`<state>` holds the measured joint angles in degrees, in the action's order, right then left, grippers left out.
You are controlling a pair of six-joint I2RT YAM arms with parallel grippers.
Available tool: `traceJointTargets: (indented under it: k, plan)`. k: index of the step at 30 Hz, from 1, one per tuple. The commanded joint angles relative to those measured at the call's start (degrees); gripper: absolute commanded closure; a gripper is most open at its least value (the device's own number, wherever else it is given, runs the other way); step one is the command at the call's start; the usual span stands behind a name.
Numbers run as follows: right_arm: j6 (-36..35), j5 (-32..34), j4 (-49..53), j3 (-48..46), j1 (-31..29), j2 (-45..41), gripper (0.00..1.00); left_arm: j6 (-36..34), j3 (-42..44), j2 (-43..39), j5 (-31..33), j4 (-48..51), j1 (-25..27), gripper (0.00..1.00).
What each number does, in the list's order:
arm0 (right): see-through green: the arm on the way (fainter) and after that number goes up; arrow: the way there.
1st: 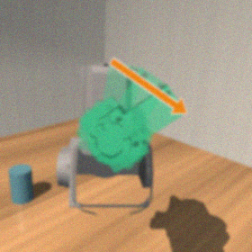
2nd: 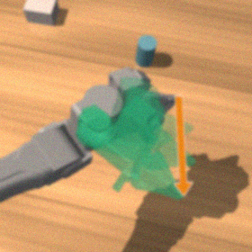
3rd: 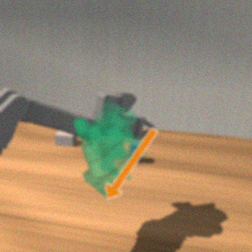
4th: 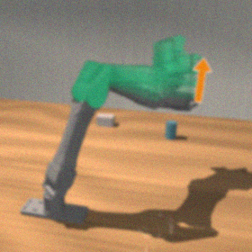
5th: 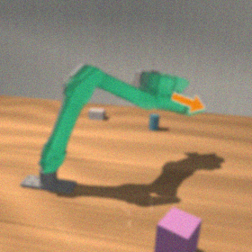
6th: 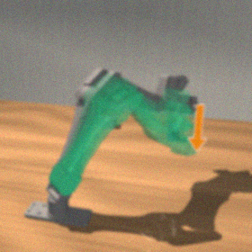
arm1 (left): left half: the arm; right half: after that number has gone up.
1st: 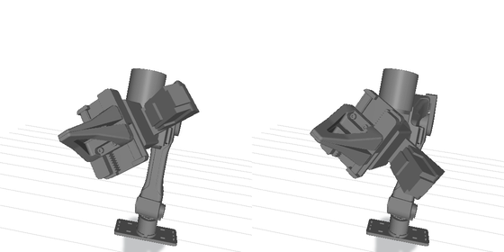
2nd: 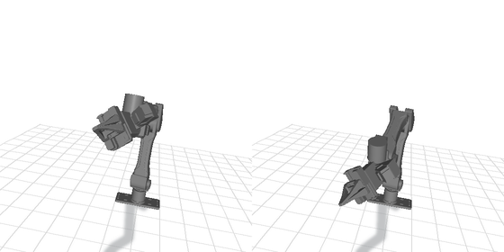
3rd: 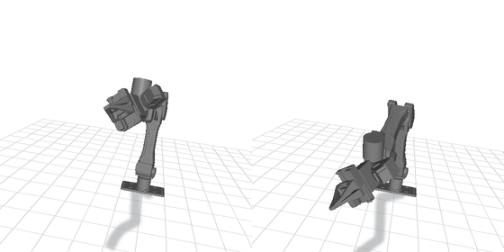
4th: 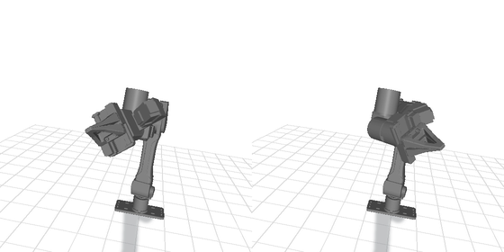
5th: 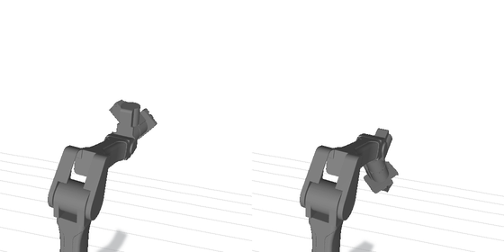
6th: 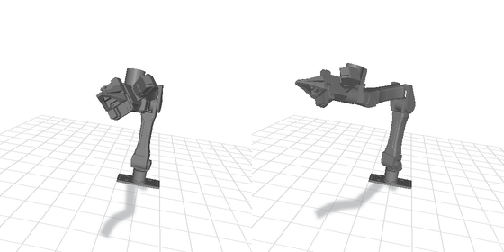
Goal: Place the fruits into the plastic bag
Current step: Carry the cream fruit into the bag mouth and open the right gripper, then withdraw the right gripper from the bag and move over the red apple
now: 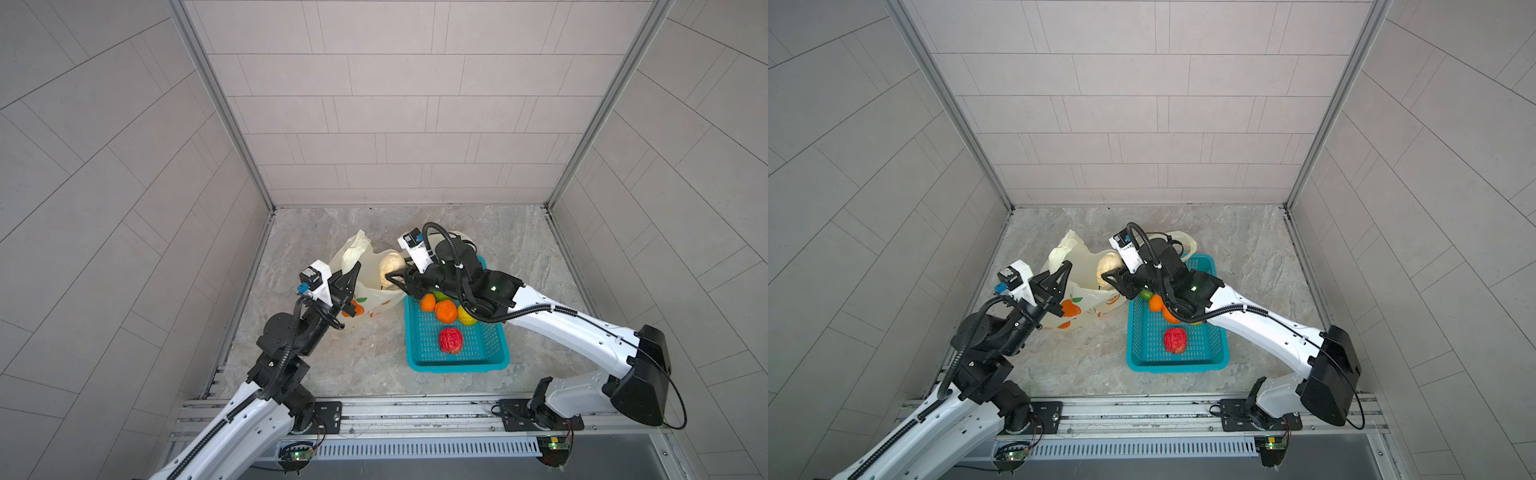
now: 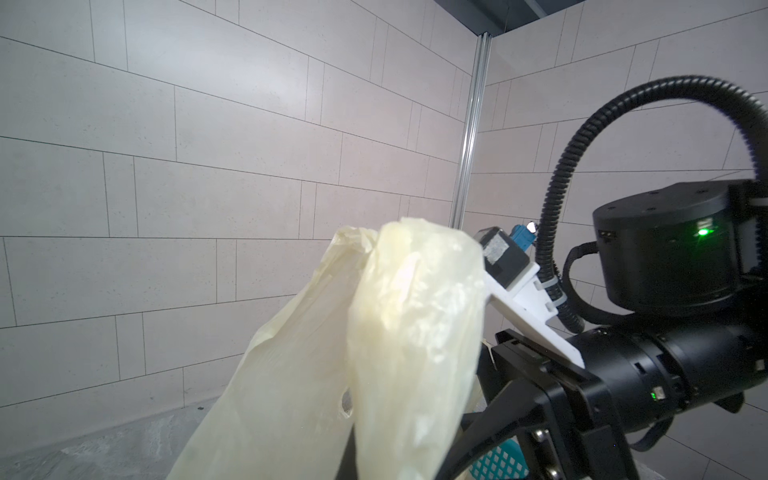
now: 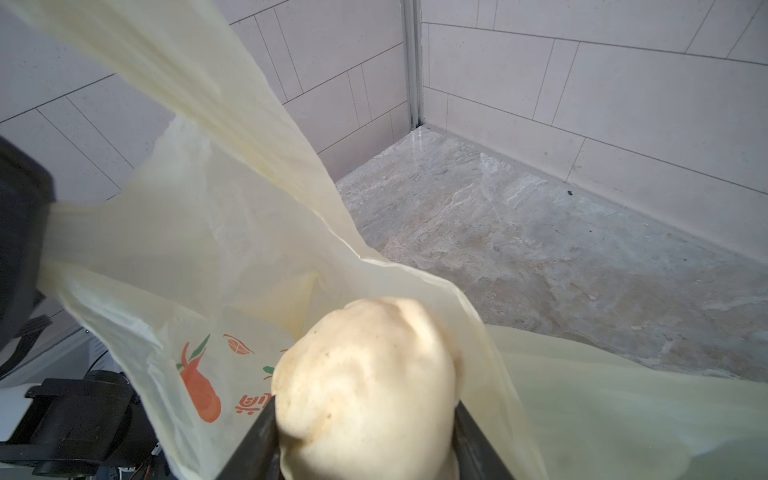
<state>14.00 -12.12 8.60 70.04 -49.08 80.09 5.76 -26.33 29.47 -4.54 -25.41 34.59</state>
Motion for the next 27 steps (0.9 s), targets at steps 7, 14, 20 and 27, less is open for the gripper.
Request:
traceJointTargets:
  k: [7,14,20,27]
  plan:
    - [-2.1,-4.3,2.8,1.8,-0.5,9.7,0.59,0.9,0.7,-0.7,1.3,-0.9,0.4,1.0]
    - [-2.5,-3.1,2.7,3.9,0.4,16.5,0.57,2.0,1.3,-1.1,2.1,-1.6,0.5,1.0]
    - [-2.0,-0.9,2.3,4.3,1.3,17.7,0.26,3.4,2.5,-2.5,3.9,-1.6,0.5,1.0]
    - [-1.7,-0.5,2.5,3.6,2.9,13.0,0.15,7.0,5.3,-4.6,9.4,-2.0,0.5,1.0]
